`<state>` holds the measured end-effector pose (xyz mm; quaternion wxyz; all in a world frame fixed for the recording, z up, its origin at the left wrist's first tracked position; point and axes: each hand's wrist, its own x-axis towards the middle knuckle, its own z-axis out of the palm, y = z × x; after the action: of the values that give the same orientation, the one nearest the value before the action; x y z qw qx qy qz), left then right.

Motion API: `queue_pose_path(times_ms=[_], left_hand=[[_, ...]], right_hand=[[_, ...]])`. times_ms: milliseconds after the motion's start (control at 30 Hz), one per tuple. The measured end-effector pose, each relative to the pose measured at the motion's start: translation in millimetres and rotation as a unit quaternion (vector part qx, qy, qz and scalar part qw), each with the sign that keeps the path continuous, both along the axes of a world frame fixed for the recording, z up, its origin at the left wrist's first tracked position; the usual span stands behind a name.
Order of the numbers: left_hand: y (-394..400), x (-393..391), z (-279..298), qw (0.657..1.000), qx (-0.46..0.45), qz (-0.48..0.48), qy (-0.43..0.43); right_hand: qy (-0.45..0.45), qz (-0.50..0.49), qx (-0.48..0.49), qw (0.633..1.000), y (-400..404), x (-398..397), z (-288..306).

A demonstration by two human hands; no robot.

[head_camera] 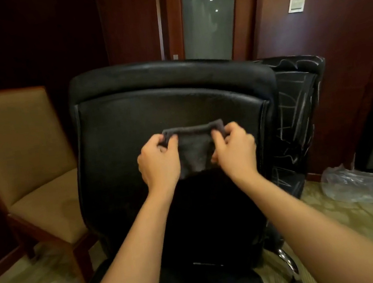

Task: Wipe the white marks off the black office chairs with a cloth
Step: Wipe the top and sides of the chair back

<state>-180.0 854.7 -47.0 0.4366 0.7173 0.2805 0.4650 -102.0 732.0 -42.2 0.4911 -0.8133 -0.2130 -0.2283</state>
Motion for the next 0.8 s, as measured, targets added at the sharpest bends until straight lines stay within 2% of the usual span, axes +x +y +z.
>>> queue_pose_path(times_ms=[100,233,333,433,500,567,633,800], left_hand=[[-20.8,18.0,36.9,0.996,0.083,0.022,-0.012],[-59.4,58.6,55.8,0.989,0.138,0.002,0.059],[-93.3,80.7,46.5,0.978,0.196,0.024,0.065],[-110.1,84.3,37.4,0.942,0.328,0.046,0.052],[-108.3,81.7,41.0,0.926,0.368,0.038,0.069],[-106.8,78.6,54.8,0.932,0.353,0.0,0.083],[-108.1,79.3,77.0,0.953,0.292,-0.032,0.07],[-110.1,98.0,137.6,0.989,0.118,-0.033,0.084]], right_hand=[[-0.097,-0.044,-0.043,0.993,-25.5,13.9,44.5],[-0.157,-0.093,-0.086,0.979,-70.1,47.9,52.5],[-0.132,-0.065,-0.033,0.988,-92.8,73.5,31.6],[-0.062,-0.031,0.027,0.997,-103.3,79.5,5.4],[-0.038,-0.005,0.059,0.998,-109.6,77.8,1.5],[-0.022,0.007,0.101,0.995,-116.0,80.5,17.8],[0.015,0.035,0.131,0.991,-117.4,86.5,49.4],[0.102,0.132,0.117,0.979,-115.7,104.7,120.4]])
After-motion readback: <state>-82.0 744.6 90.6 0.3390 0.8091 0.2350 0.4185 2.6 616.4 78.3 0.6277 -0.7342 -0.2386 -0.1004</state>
